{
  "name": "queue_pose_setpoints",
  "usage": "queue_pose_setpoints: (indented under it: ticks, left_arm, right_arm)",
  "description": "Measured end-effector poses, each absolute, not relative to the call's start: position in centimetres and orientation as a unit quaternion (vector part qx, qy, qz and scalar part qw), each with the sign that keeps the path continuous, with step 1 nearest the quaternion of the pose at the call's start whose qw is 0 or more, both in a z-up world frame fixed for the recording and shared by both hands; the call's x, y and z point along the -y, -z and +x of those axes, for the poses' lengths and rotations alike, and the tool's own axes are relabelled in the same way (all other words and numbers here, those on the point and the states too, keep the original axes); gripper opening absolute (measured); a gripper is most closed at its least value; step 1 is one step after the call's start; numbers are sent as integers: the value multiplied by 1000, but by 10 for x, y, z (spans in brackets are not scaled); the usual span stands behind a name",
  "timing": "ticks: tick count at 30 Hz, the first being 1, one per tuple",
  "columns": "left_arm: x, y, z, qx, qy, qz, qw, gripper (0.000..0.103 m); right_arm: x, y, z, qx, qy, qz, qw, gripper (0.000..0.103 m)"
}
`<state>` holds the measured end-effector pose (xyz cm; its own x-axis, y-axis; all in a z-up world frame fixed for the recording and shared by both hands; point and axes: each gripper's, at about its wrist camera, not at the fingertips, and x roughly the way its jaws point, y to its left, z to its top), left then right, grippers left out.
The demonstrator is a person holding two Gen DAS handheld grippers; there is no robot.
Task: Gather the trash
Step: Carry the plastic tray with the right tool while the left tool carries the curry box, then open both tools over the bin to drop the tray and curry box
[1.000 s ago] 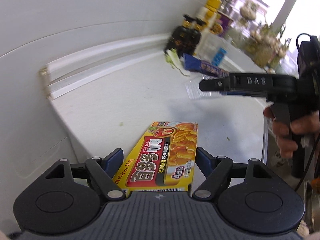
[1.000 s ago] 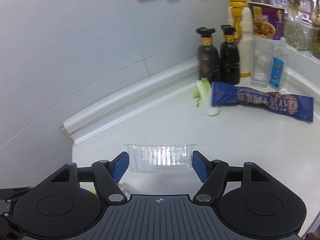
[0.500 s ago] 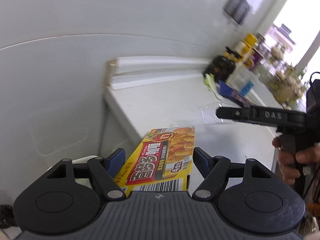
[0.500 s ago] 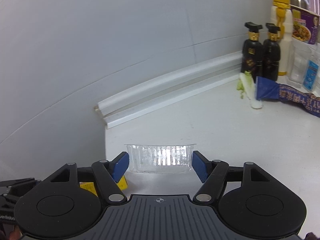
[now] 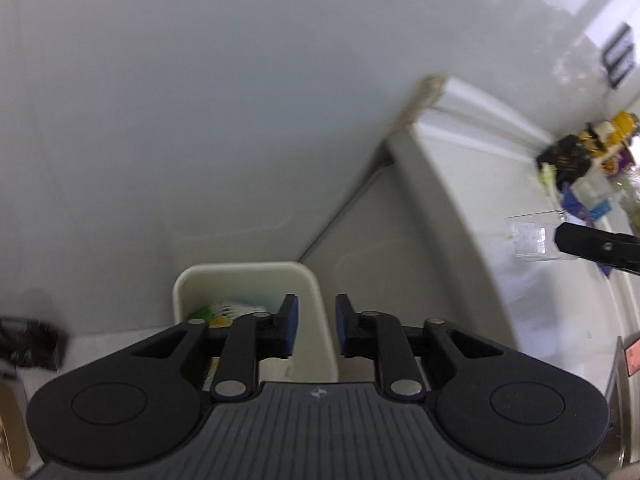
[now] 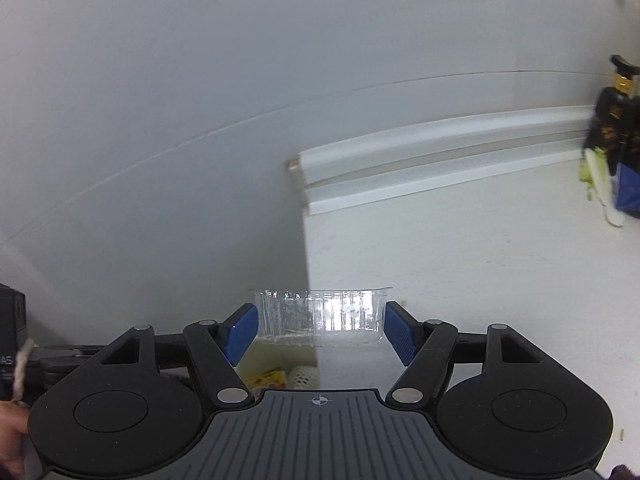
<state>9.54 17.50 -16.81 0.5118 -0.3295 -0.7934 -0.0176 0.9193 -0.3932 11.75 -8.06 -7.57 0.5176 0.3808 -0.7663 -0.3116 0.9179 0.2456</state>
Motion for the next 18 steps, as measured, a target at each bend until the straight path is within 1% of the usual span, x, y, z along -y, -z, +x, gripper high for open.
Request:
queue_pose_setpoints:
  ticks: [4, 7, 18]
  left_arm:
    - [-188, 183, 91, -496, 76, -189, 844, 24]
    - [-192, 193, 89, -501, 68, -192, 841, 25]
    - [-196, 217, 89, -519, 56, -184, 833, 39]
  right_arm:
    - [56, 86, 121, -465, -218, 21, 858, 70]
    - [36, 95, 124, -478, -232, 4, 847, 70]
    - [-23, 138, 142, -521, -258, -42, 812, 71]
